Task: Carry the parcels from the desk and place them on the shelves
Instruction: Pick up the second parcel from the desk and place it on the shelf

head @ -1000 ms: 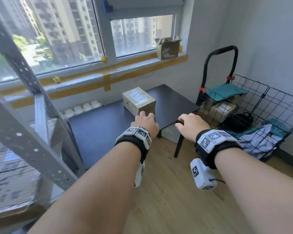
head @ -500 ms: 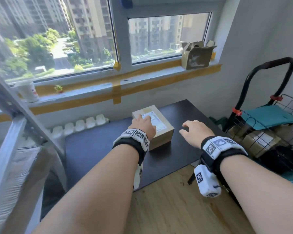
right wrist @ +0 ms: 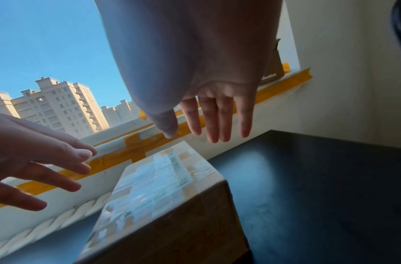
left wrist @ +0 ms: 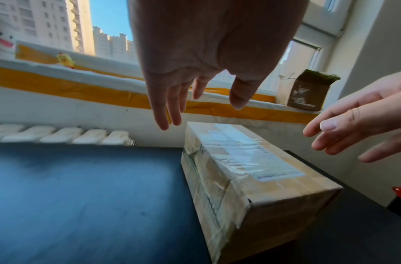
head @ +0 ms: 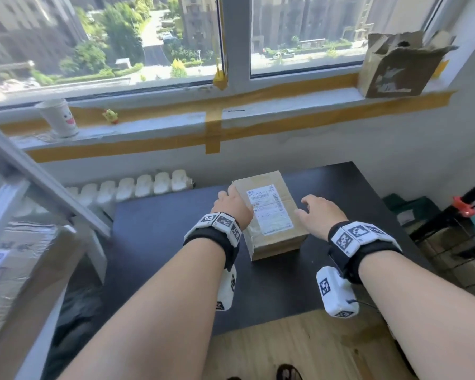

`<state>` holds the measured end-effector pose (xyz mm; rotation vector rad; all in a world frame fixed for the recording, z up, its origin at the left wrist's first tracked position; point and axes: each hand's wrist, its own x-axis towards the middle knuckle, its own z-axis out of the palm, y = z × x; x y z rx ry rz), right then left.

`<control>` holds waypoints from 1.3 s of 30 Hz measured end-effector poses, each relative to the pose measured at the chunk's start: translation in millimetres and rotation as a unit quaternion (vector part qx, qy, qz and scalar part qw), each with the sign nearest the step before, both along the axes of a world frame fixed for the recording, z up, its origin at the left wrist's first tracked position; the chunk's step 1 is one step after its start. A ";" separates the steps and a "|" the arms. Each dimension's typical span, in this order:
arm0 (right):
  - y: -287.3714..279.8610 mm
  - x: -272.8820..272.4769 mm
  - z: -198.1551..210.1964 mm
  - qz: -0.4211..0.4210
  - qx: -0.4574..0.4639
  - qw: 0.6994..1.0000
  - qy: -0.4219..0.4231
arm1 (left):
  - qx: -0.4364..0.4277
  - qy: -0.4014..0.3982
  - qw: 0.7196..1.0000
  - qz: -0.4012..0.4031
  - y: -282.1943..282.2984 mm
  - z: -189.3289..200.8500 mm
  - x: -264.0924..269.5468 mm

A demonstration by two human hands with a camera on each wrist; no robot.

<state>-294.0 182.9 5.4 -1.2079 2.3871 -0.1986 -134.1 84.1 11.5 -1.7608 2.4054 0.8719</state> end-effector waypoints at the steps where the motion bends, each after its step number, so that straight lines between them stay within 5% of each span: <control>1: -6.3 -3.5 -5.6 0.005 0.004 1.000 -0.010 | 0.015 0.004 1.000 0.021 -2.2 -5.4 -3.2; 17: -43.4 -30.9 -66.6 -0.020 0.016 0.979 -0.202 | 0.230 0.146 0.933 0.236 -18.8 -63.7 -21.5; 24: -44.7 -29.9 -42.9 -0.076 -0.040 0.960 -0.265 | 0.253 0.251 0.894 0.270 -21.6 -30.8 -12.4; 39: -41.8 -8.7 35.6 -0.073 -0.110 0.952 -0.277 | 0.229 0.312 0.893 0.228 -29.7 21.2 17.3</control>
